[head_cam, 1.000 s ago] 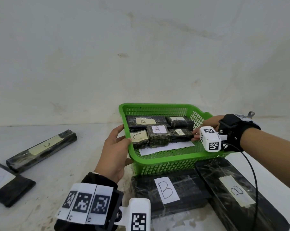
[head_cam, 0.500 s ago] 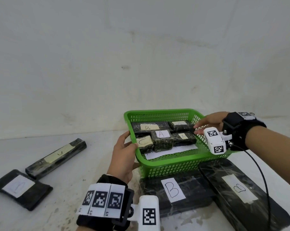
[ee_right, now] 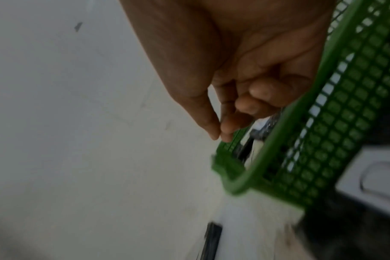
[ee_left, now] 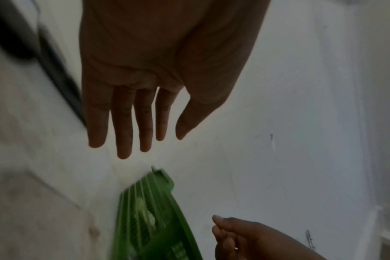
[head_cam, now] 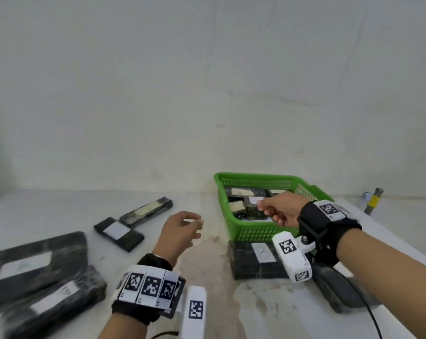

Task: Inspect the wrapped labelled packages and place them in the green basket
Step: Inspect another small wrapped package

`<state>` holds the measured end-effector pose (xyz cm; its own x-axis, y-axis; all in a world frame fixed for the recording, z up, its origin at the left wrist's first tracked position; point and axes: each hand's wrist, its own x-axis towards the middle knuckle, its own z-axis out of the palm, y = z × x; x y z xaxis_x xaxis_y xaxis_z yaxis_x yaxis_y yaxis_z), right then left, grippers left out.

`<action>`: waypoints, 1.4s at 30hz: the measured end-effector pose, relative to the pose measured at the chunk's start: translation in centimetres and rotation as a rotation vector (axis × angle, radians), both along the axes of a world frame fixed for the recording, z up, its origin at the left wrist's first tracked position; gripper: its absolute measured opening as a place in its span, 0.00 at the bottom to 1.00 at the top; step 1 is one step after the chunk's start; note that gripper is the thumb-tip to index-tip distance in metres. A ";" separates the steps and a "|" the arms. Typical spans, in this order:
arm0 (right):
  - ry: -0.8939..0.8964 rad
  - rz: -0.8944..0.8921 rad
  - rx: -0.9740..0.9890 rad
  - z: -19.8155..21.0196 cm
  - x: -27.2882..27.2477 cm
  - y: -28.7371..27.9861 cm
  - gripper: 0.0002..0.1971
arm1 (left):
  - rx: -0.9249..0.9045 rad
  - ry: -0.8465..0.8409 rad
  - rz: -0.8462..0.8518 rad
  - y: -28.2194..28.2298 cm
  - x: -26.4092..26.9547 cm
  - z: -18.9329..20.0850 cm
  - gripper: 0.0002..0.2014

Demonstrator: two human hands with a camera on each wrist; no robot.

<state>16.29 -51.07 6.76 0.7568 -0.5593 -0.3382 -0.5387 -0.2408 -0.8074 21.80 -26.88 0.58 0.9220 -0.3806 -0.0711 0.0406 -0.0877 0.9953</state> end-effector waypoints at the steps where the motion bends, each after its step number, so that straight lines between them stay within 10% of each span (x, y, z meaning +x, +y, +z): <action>1: 0.008 0.028 -0.008 -0.4 -0.2 1.7 0.14 | 0.025 -0.050 0.033 2.0 -0.5 0.0 0.04; 13: 0.002 0.238 0.135 -6.9 7.7 19.5 0.12 | 0.108 -0.365 0.358 19.6 -2.6 0.2 0.03; 27: 0.087 0.476 -0.277 -9.1 13.5 23.3 0.21 | 0.025 -0.344 0.389 21.4 0.4 -2.0 0.05; 42: -0.457 0.235 0.631 -6.5 -1.9 19.3 0.08 | -0.245 -0.188 0.321 16.8 -2.6 -1.1 0.20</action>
<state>14.38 -31.74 0.25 0.9703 -0.1759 -0.1660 -0.1153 0.2671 -0.9568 19.19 -10.06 -0.55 0.9845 -0.0581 0.1657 -0.1564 0.1392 0.9778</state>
